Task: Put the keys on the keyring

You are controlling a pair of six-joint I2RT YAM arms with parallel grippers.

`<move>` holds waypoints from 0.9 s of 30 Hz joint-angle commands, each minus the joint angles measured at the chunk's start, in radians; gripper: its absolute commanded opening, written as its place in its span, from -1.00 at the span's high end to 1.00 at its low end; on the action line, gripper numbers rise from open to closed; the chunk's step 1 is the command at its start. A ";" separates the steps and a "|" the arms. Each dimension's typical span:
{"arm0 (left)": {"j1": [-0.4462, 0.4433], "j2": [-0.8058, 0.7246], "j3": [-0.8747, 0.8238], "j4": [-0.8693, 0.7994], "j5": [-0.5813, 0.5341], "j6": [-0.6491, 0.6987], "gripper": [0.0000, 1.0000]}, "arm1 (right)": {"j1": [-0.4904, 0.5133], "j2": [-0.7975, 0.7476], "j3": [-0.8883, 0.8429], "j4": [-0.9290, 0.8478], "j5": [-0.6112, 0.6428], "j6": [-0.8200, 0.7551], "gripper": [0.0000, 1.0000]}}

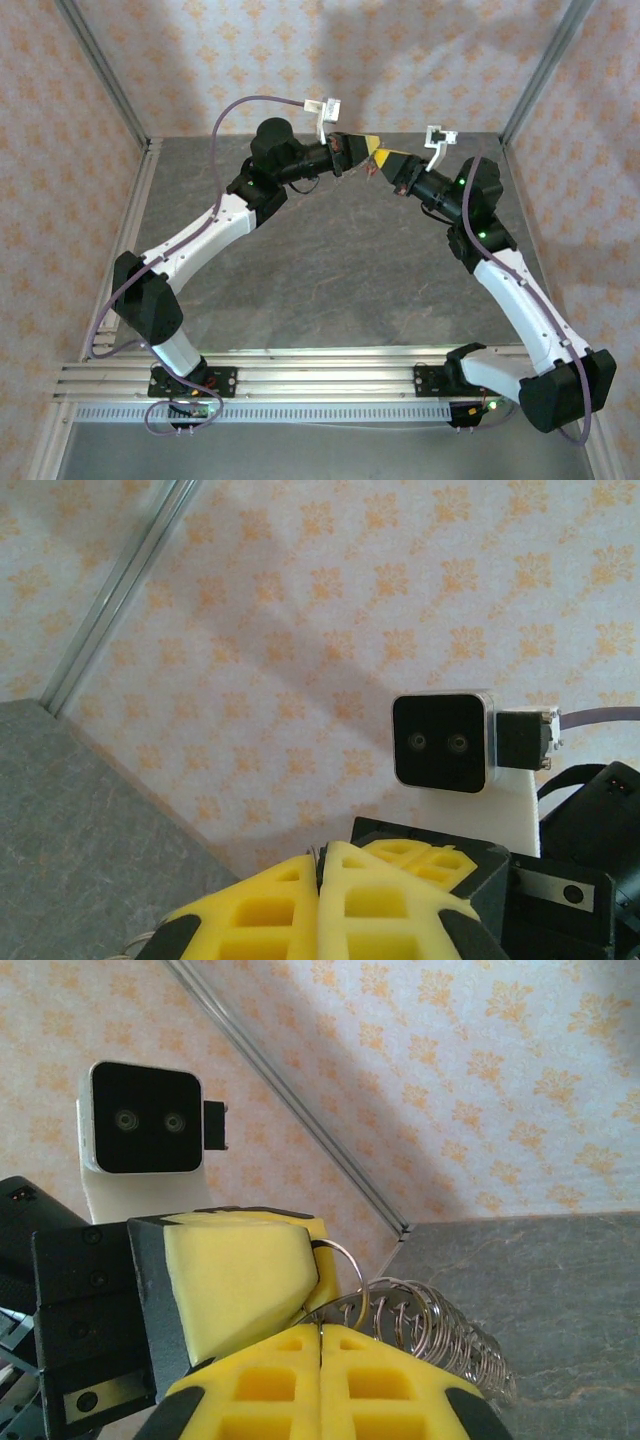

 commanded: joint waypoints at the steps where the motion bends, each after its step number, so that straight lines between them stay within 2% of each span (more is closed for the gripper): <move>1: -0.031 -0.005 0.015 0.058 0.014 0.002 1.00 | 0.025 -0.012 0.035 -0.019 -0.006 -0.039 0.62; 4: -0.031 -0.007 0.013 0.057 0.003 0.003 1.00 | 0.012 -0.039 0.031 -0.050 0.003 -0.046 0.38; 8: -0.031 -0.006 0.019 0.058 0.005 0.002 1.00 | -0.051 -0.110 0.008 -0.065 0.011 -0.034 0.26; 12: -0.031 -0.004 0.022 0.063 0.017 -0.001 1.00 | -0.115 -0.157 0.003 -0.062 0.034 0.001 0.25; 19: -0.031 -0.006 0.018 0.076 0.029 -0.004 1.00 | -0.125 -0.119 0.013 0.001 0.048 0.064 0.27; 27: -0.031 -0.009 0.014 0.094 0.033 -0.017 1.00 | -0.125 -0.033 -0.029 0.209 -0.027 0.191 0.41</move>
